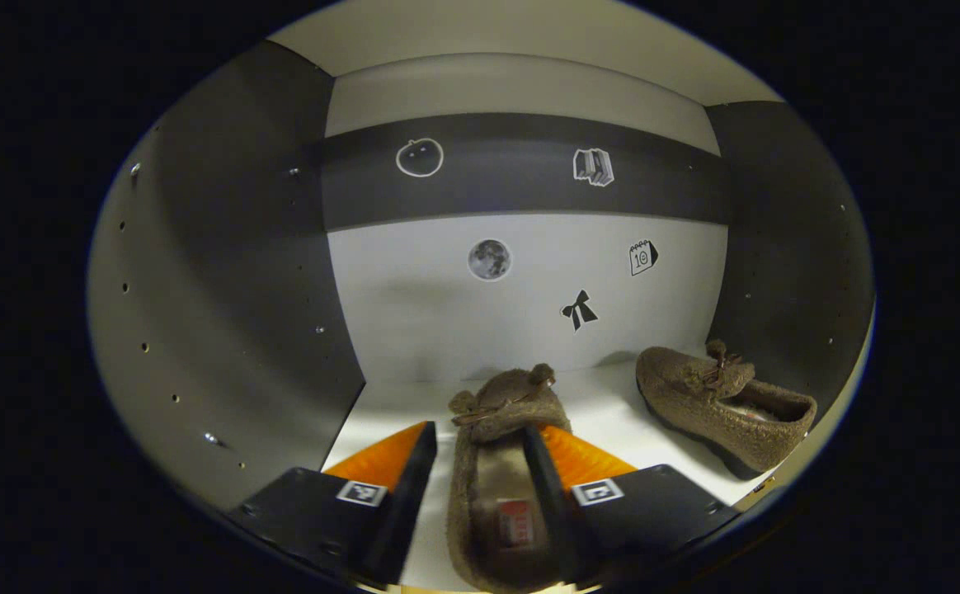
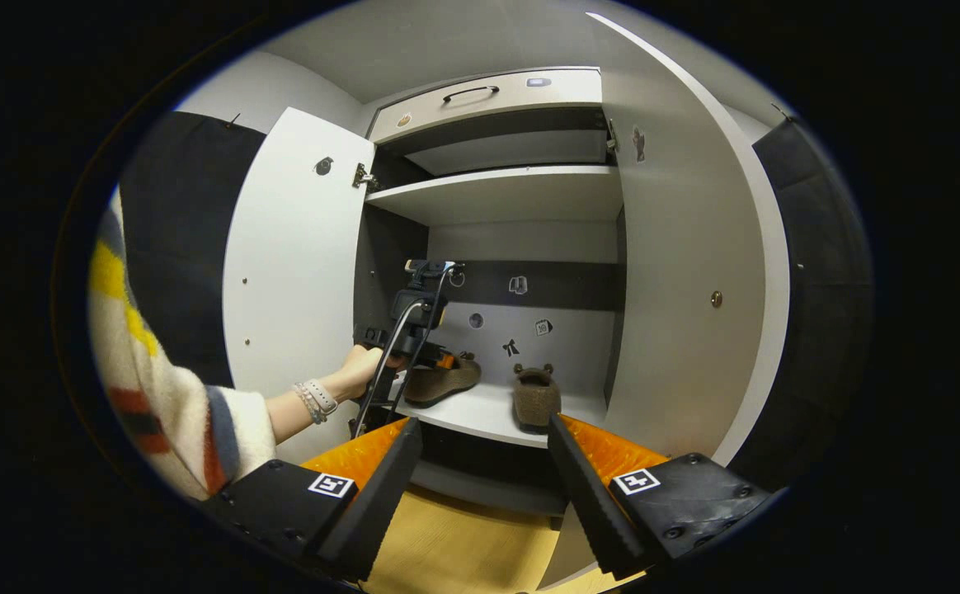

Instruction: Grab one shoe with the right hand and put it into the shoe cabinet, grab the other shoe with the left hand and put it into the shoe cabinet; then close the right door with the right hand and the left door with the left hand.

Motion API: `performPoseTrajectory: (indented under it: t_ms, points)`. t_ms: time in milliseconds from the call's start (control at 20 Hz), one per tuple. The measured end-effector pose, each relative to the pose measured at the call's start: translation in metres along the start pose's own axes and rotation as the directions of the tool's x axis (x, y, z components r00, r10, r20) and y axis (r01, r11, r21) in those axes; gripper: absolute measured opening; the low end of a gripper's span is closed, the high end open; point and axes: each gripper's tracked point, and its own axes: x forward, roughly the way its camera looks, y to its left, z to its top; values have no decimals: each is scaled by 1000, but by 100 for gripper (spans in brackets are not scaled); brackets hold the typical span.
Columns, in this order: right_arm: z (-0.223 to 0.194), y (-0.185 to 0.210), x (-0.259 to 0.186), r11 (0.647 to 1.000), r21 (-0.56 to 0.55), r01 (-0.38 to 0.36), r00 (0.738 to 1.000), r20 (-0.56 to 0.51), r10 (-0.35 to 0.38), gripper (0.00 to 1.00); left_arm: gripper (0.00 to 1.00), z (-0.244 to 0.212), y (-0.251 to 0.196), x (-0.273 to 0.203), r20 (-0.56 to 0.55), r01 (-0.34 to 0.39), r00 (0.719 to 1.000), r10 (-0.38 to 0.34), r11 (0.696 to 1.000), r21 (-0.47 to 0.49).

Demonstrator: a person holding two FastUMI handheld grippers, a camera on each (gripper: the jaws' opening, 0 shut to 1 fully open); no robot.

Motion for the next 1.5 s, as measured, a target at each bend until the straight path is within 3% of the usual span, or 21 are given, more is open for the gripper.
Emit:
performPoseTrajectory:
  t_ms: [100,200,350,450,500,750,900,1050,1250,1350,1500]
  points:
    - [4,3,0,1000,3,-8,1000,15,8,98,88,10,3,-18,65,12,998,-12,1000,6]
    - [5,7,0,1000,5,-17,1000,19,17,98,98,30,-6,-43,170,59,983,-65,997,40]
    - [14,13,-3,1000,-19,-11,999,52,12,98,97,57,-14,-97,323,91,939,-114,992,88]
    - [21,19,-8,999,-38,-9,997,74,12,98,95,74,-24,-146,424,127,892,-153,988,91]
    - [26,21,-11,999,-46,-1,996,85,5,98,100,81,-28,-174,473,146,864,-172,985,91]
    - [29,15,-30,997,-48,64,995,81,-60,98,99,95,-20,-287,627,150,762,-163,986,73]
    - [40,6,-51,996,-15,92,992,93,-90,98,96,89,-20,-342,646,154,741,-184,983,103]
    - [44,-25,-81,984,-50,173,980,111,-166,98,95,78,-29,-387,643,163,735,-215,977,139]
    - [45,-90,-113,942,-63,330,941,98,-323,98,96,59,-46,-426,611,274,742,-278,956,102]
    - [46,-123,-122,921,-52,386,919,107,-379,98,96,48,-43,-432,587,283,762,-275,956,81]
    - [39,-158,-115,916,-30,399,914,85,-396,98,96,36,-33,-440,552,238,800,-236,969,69]
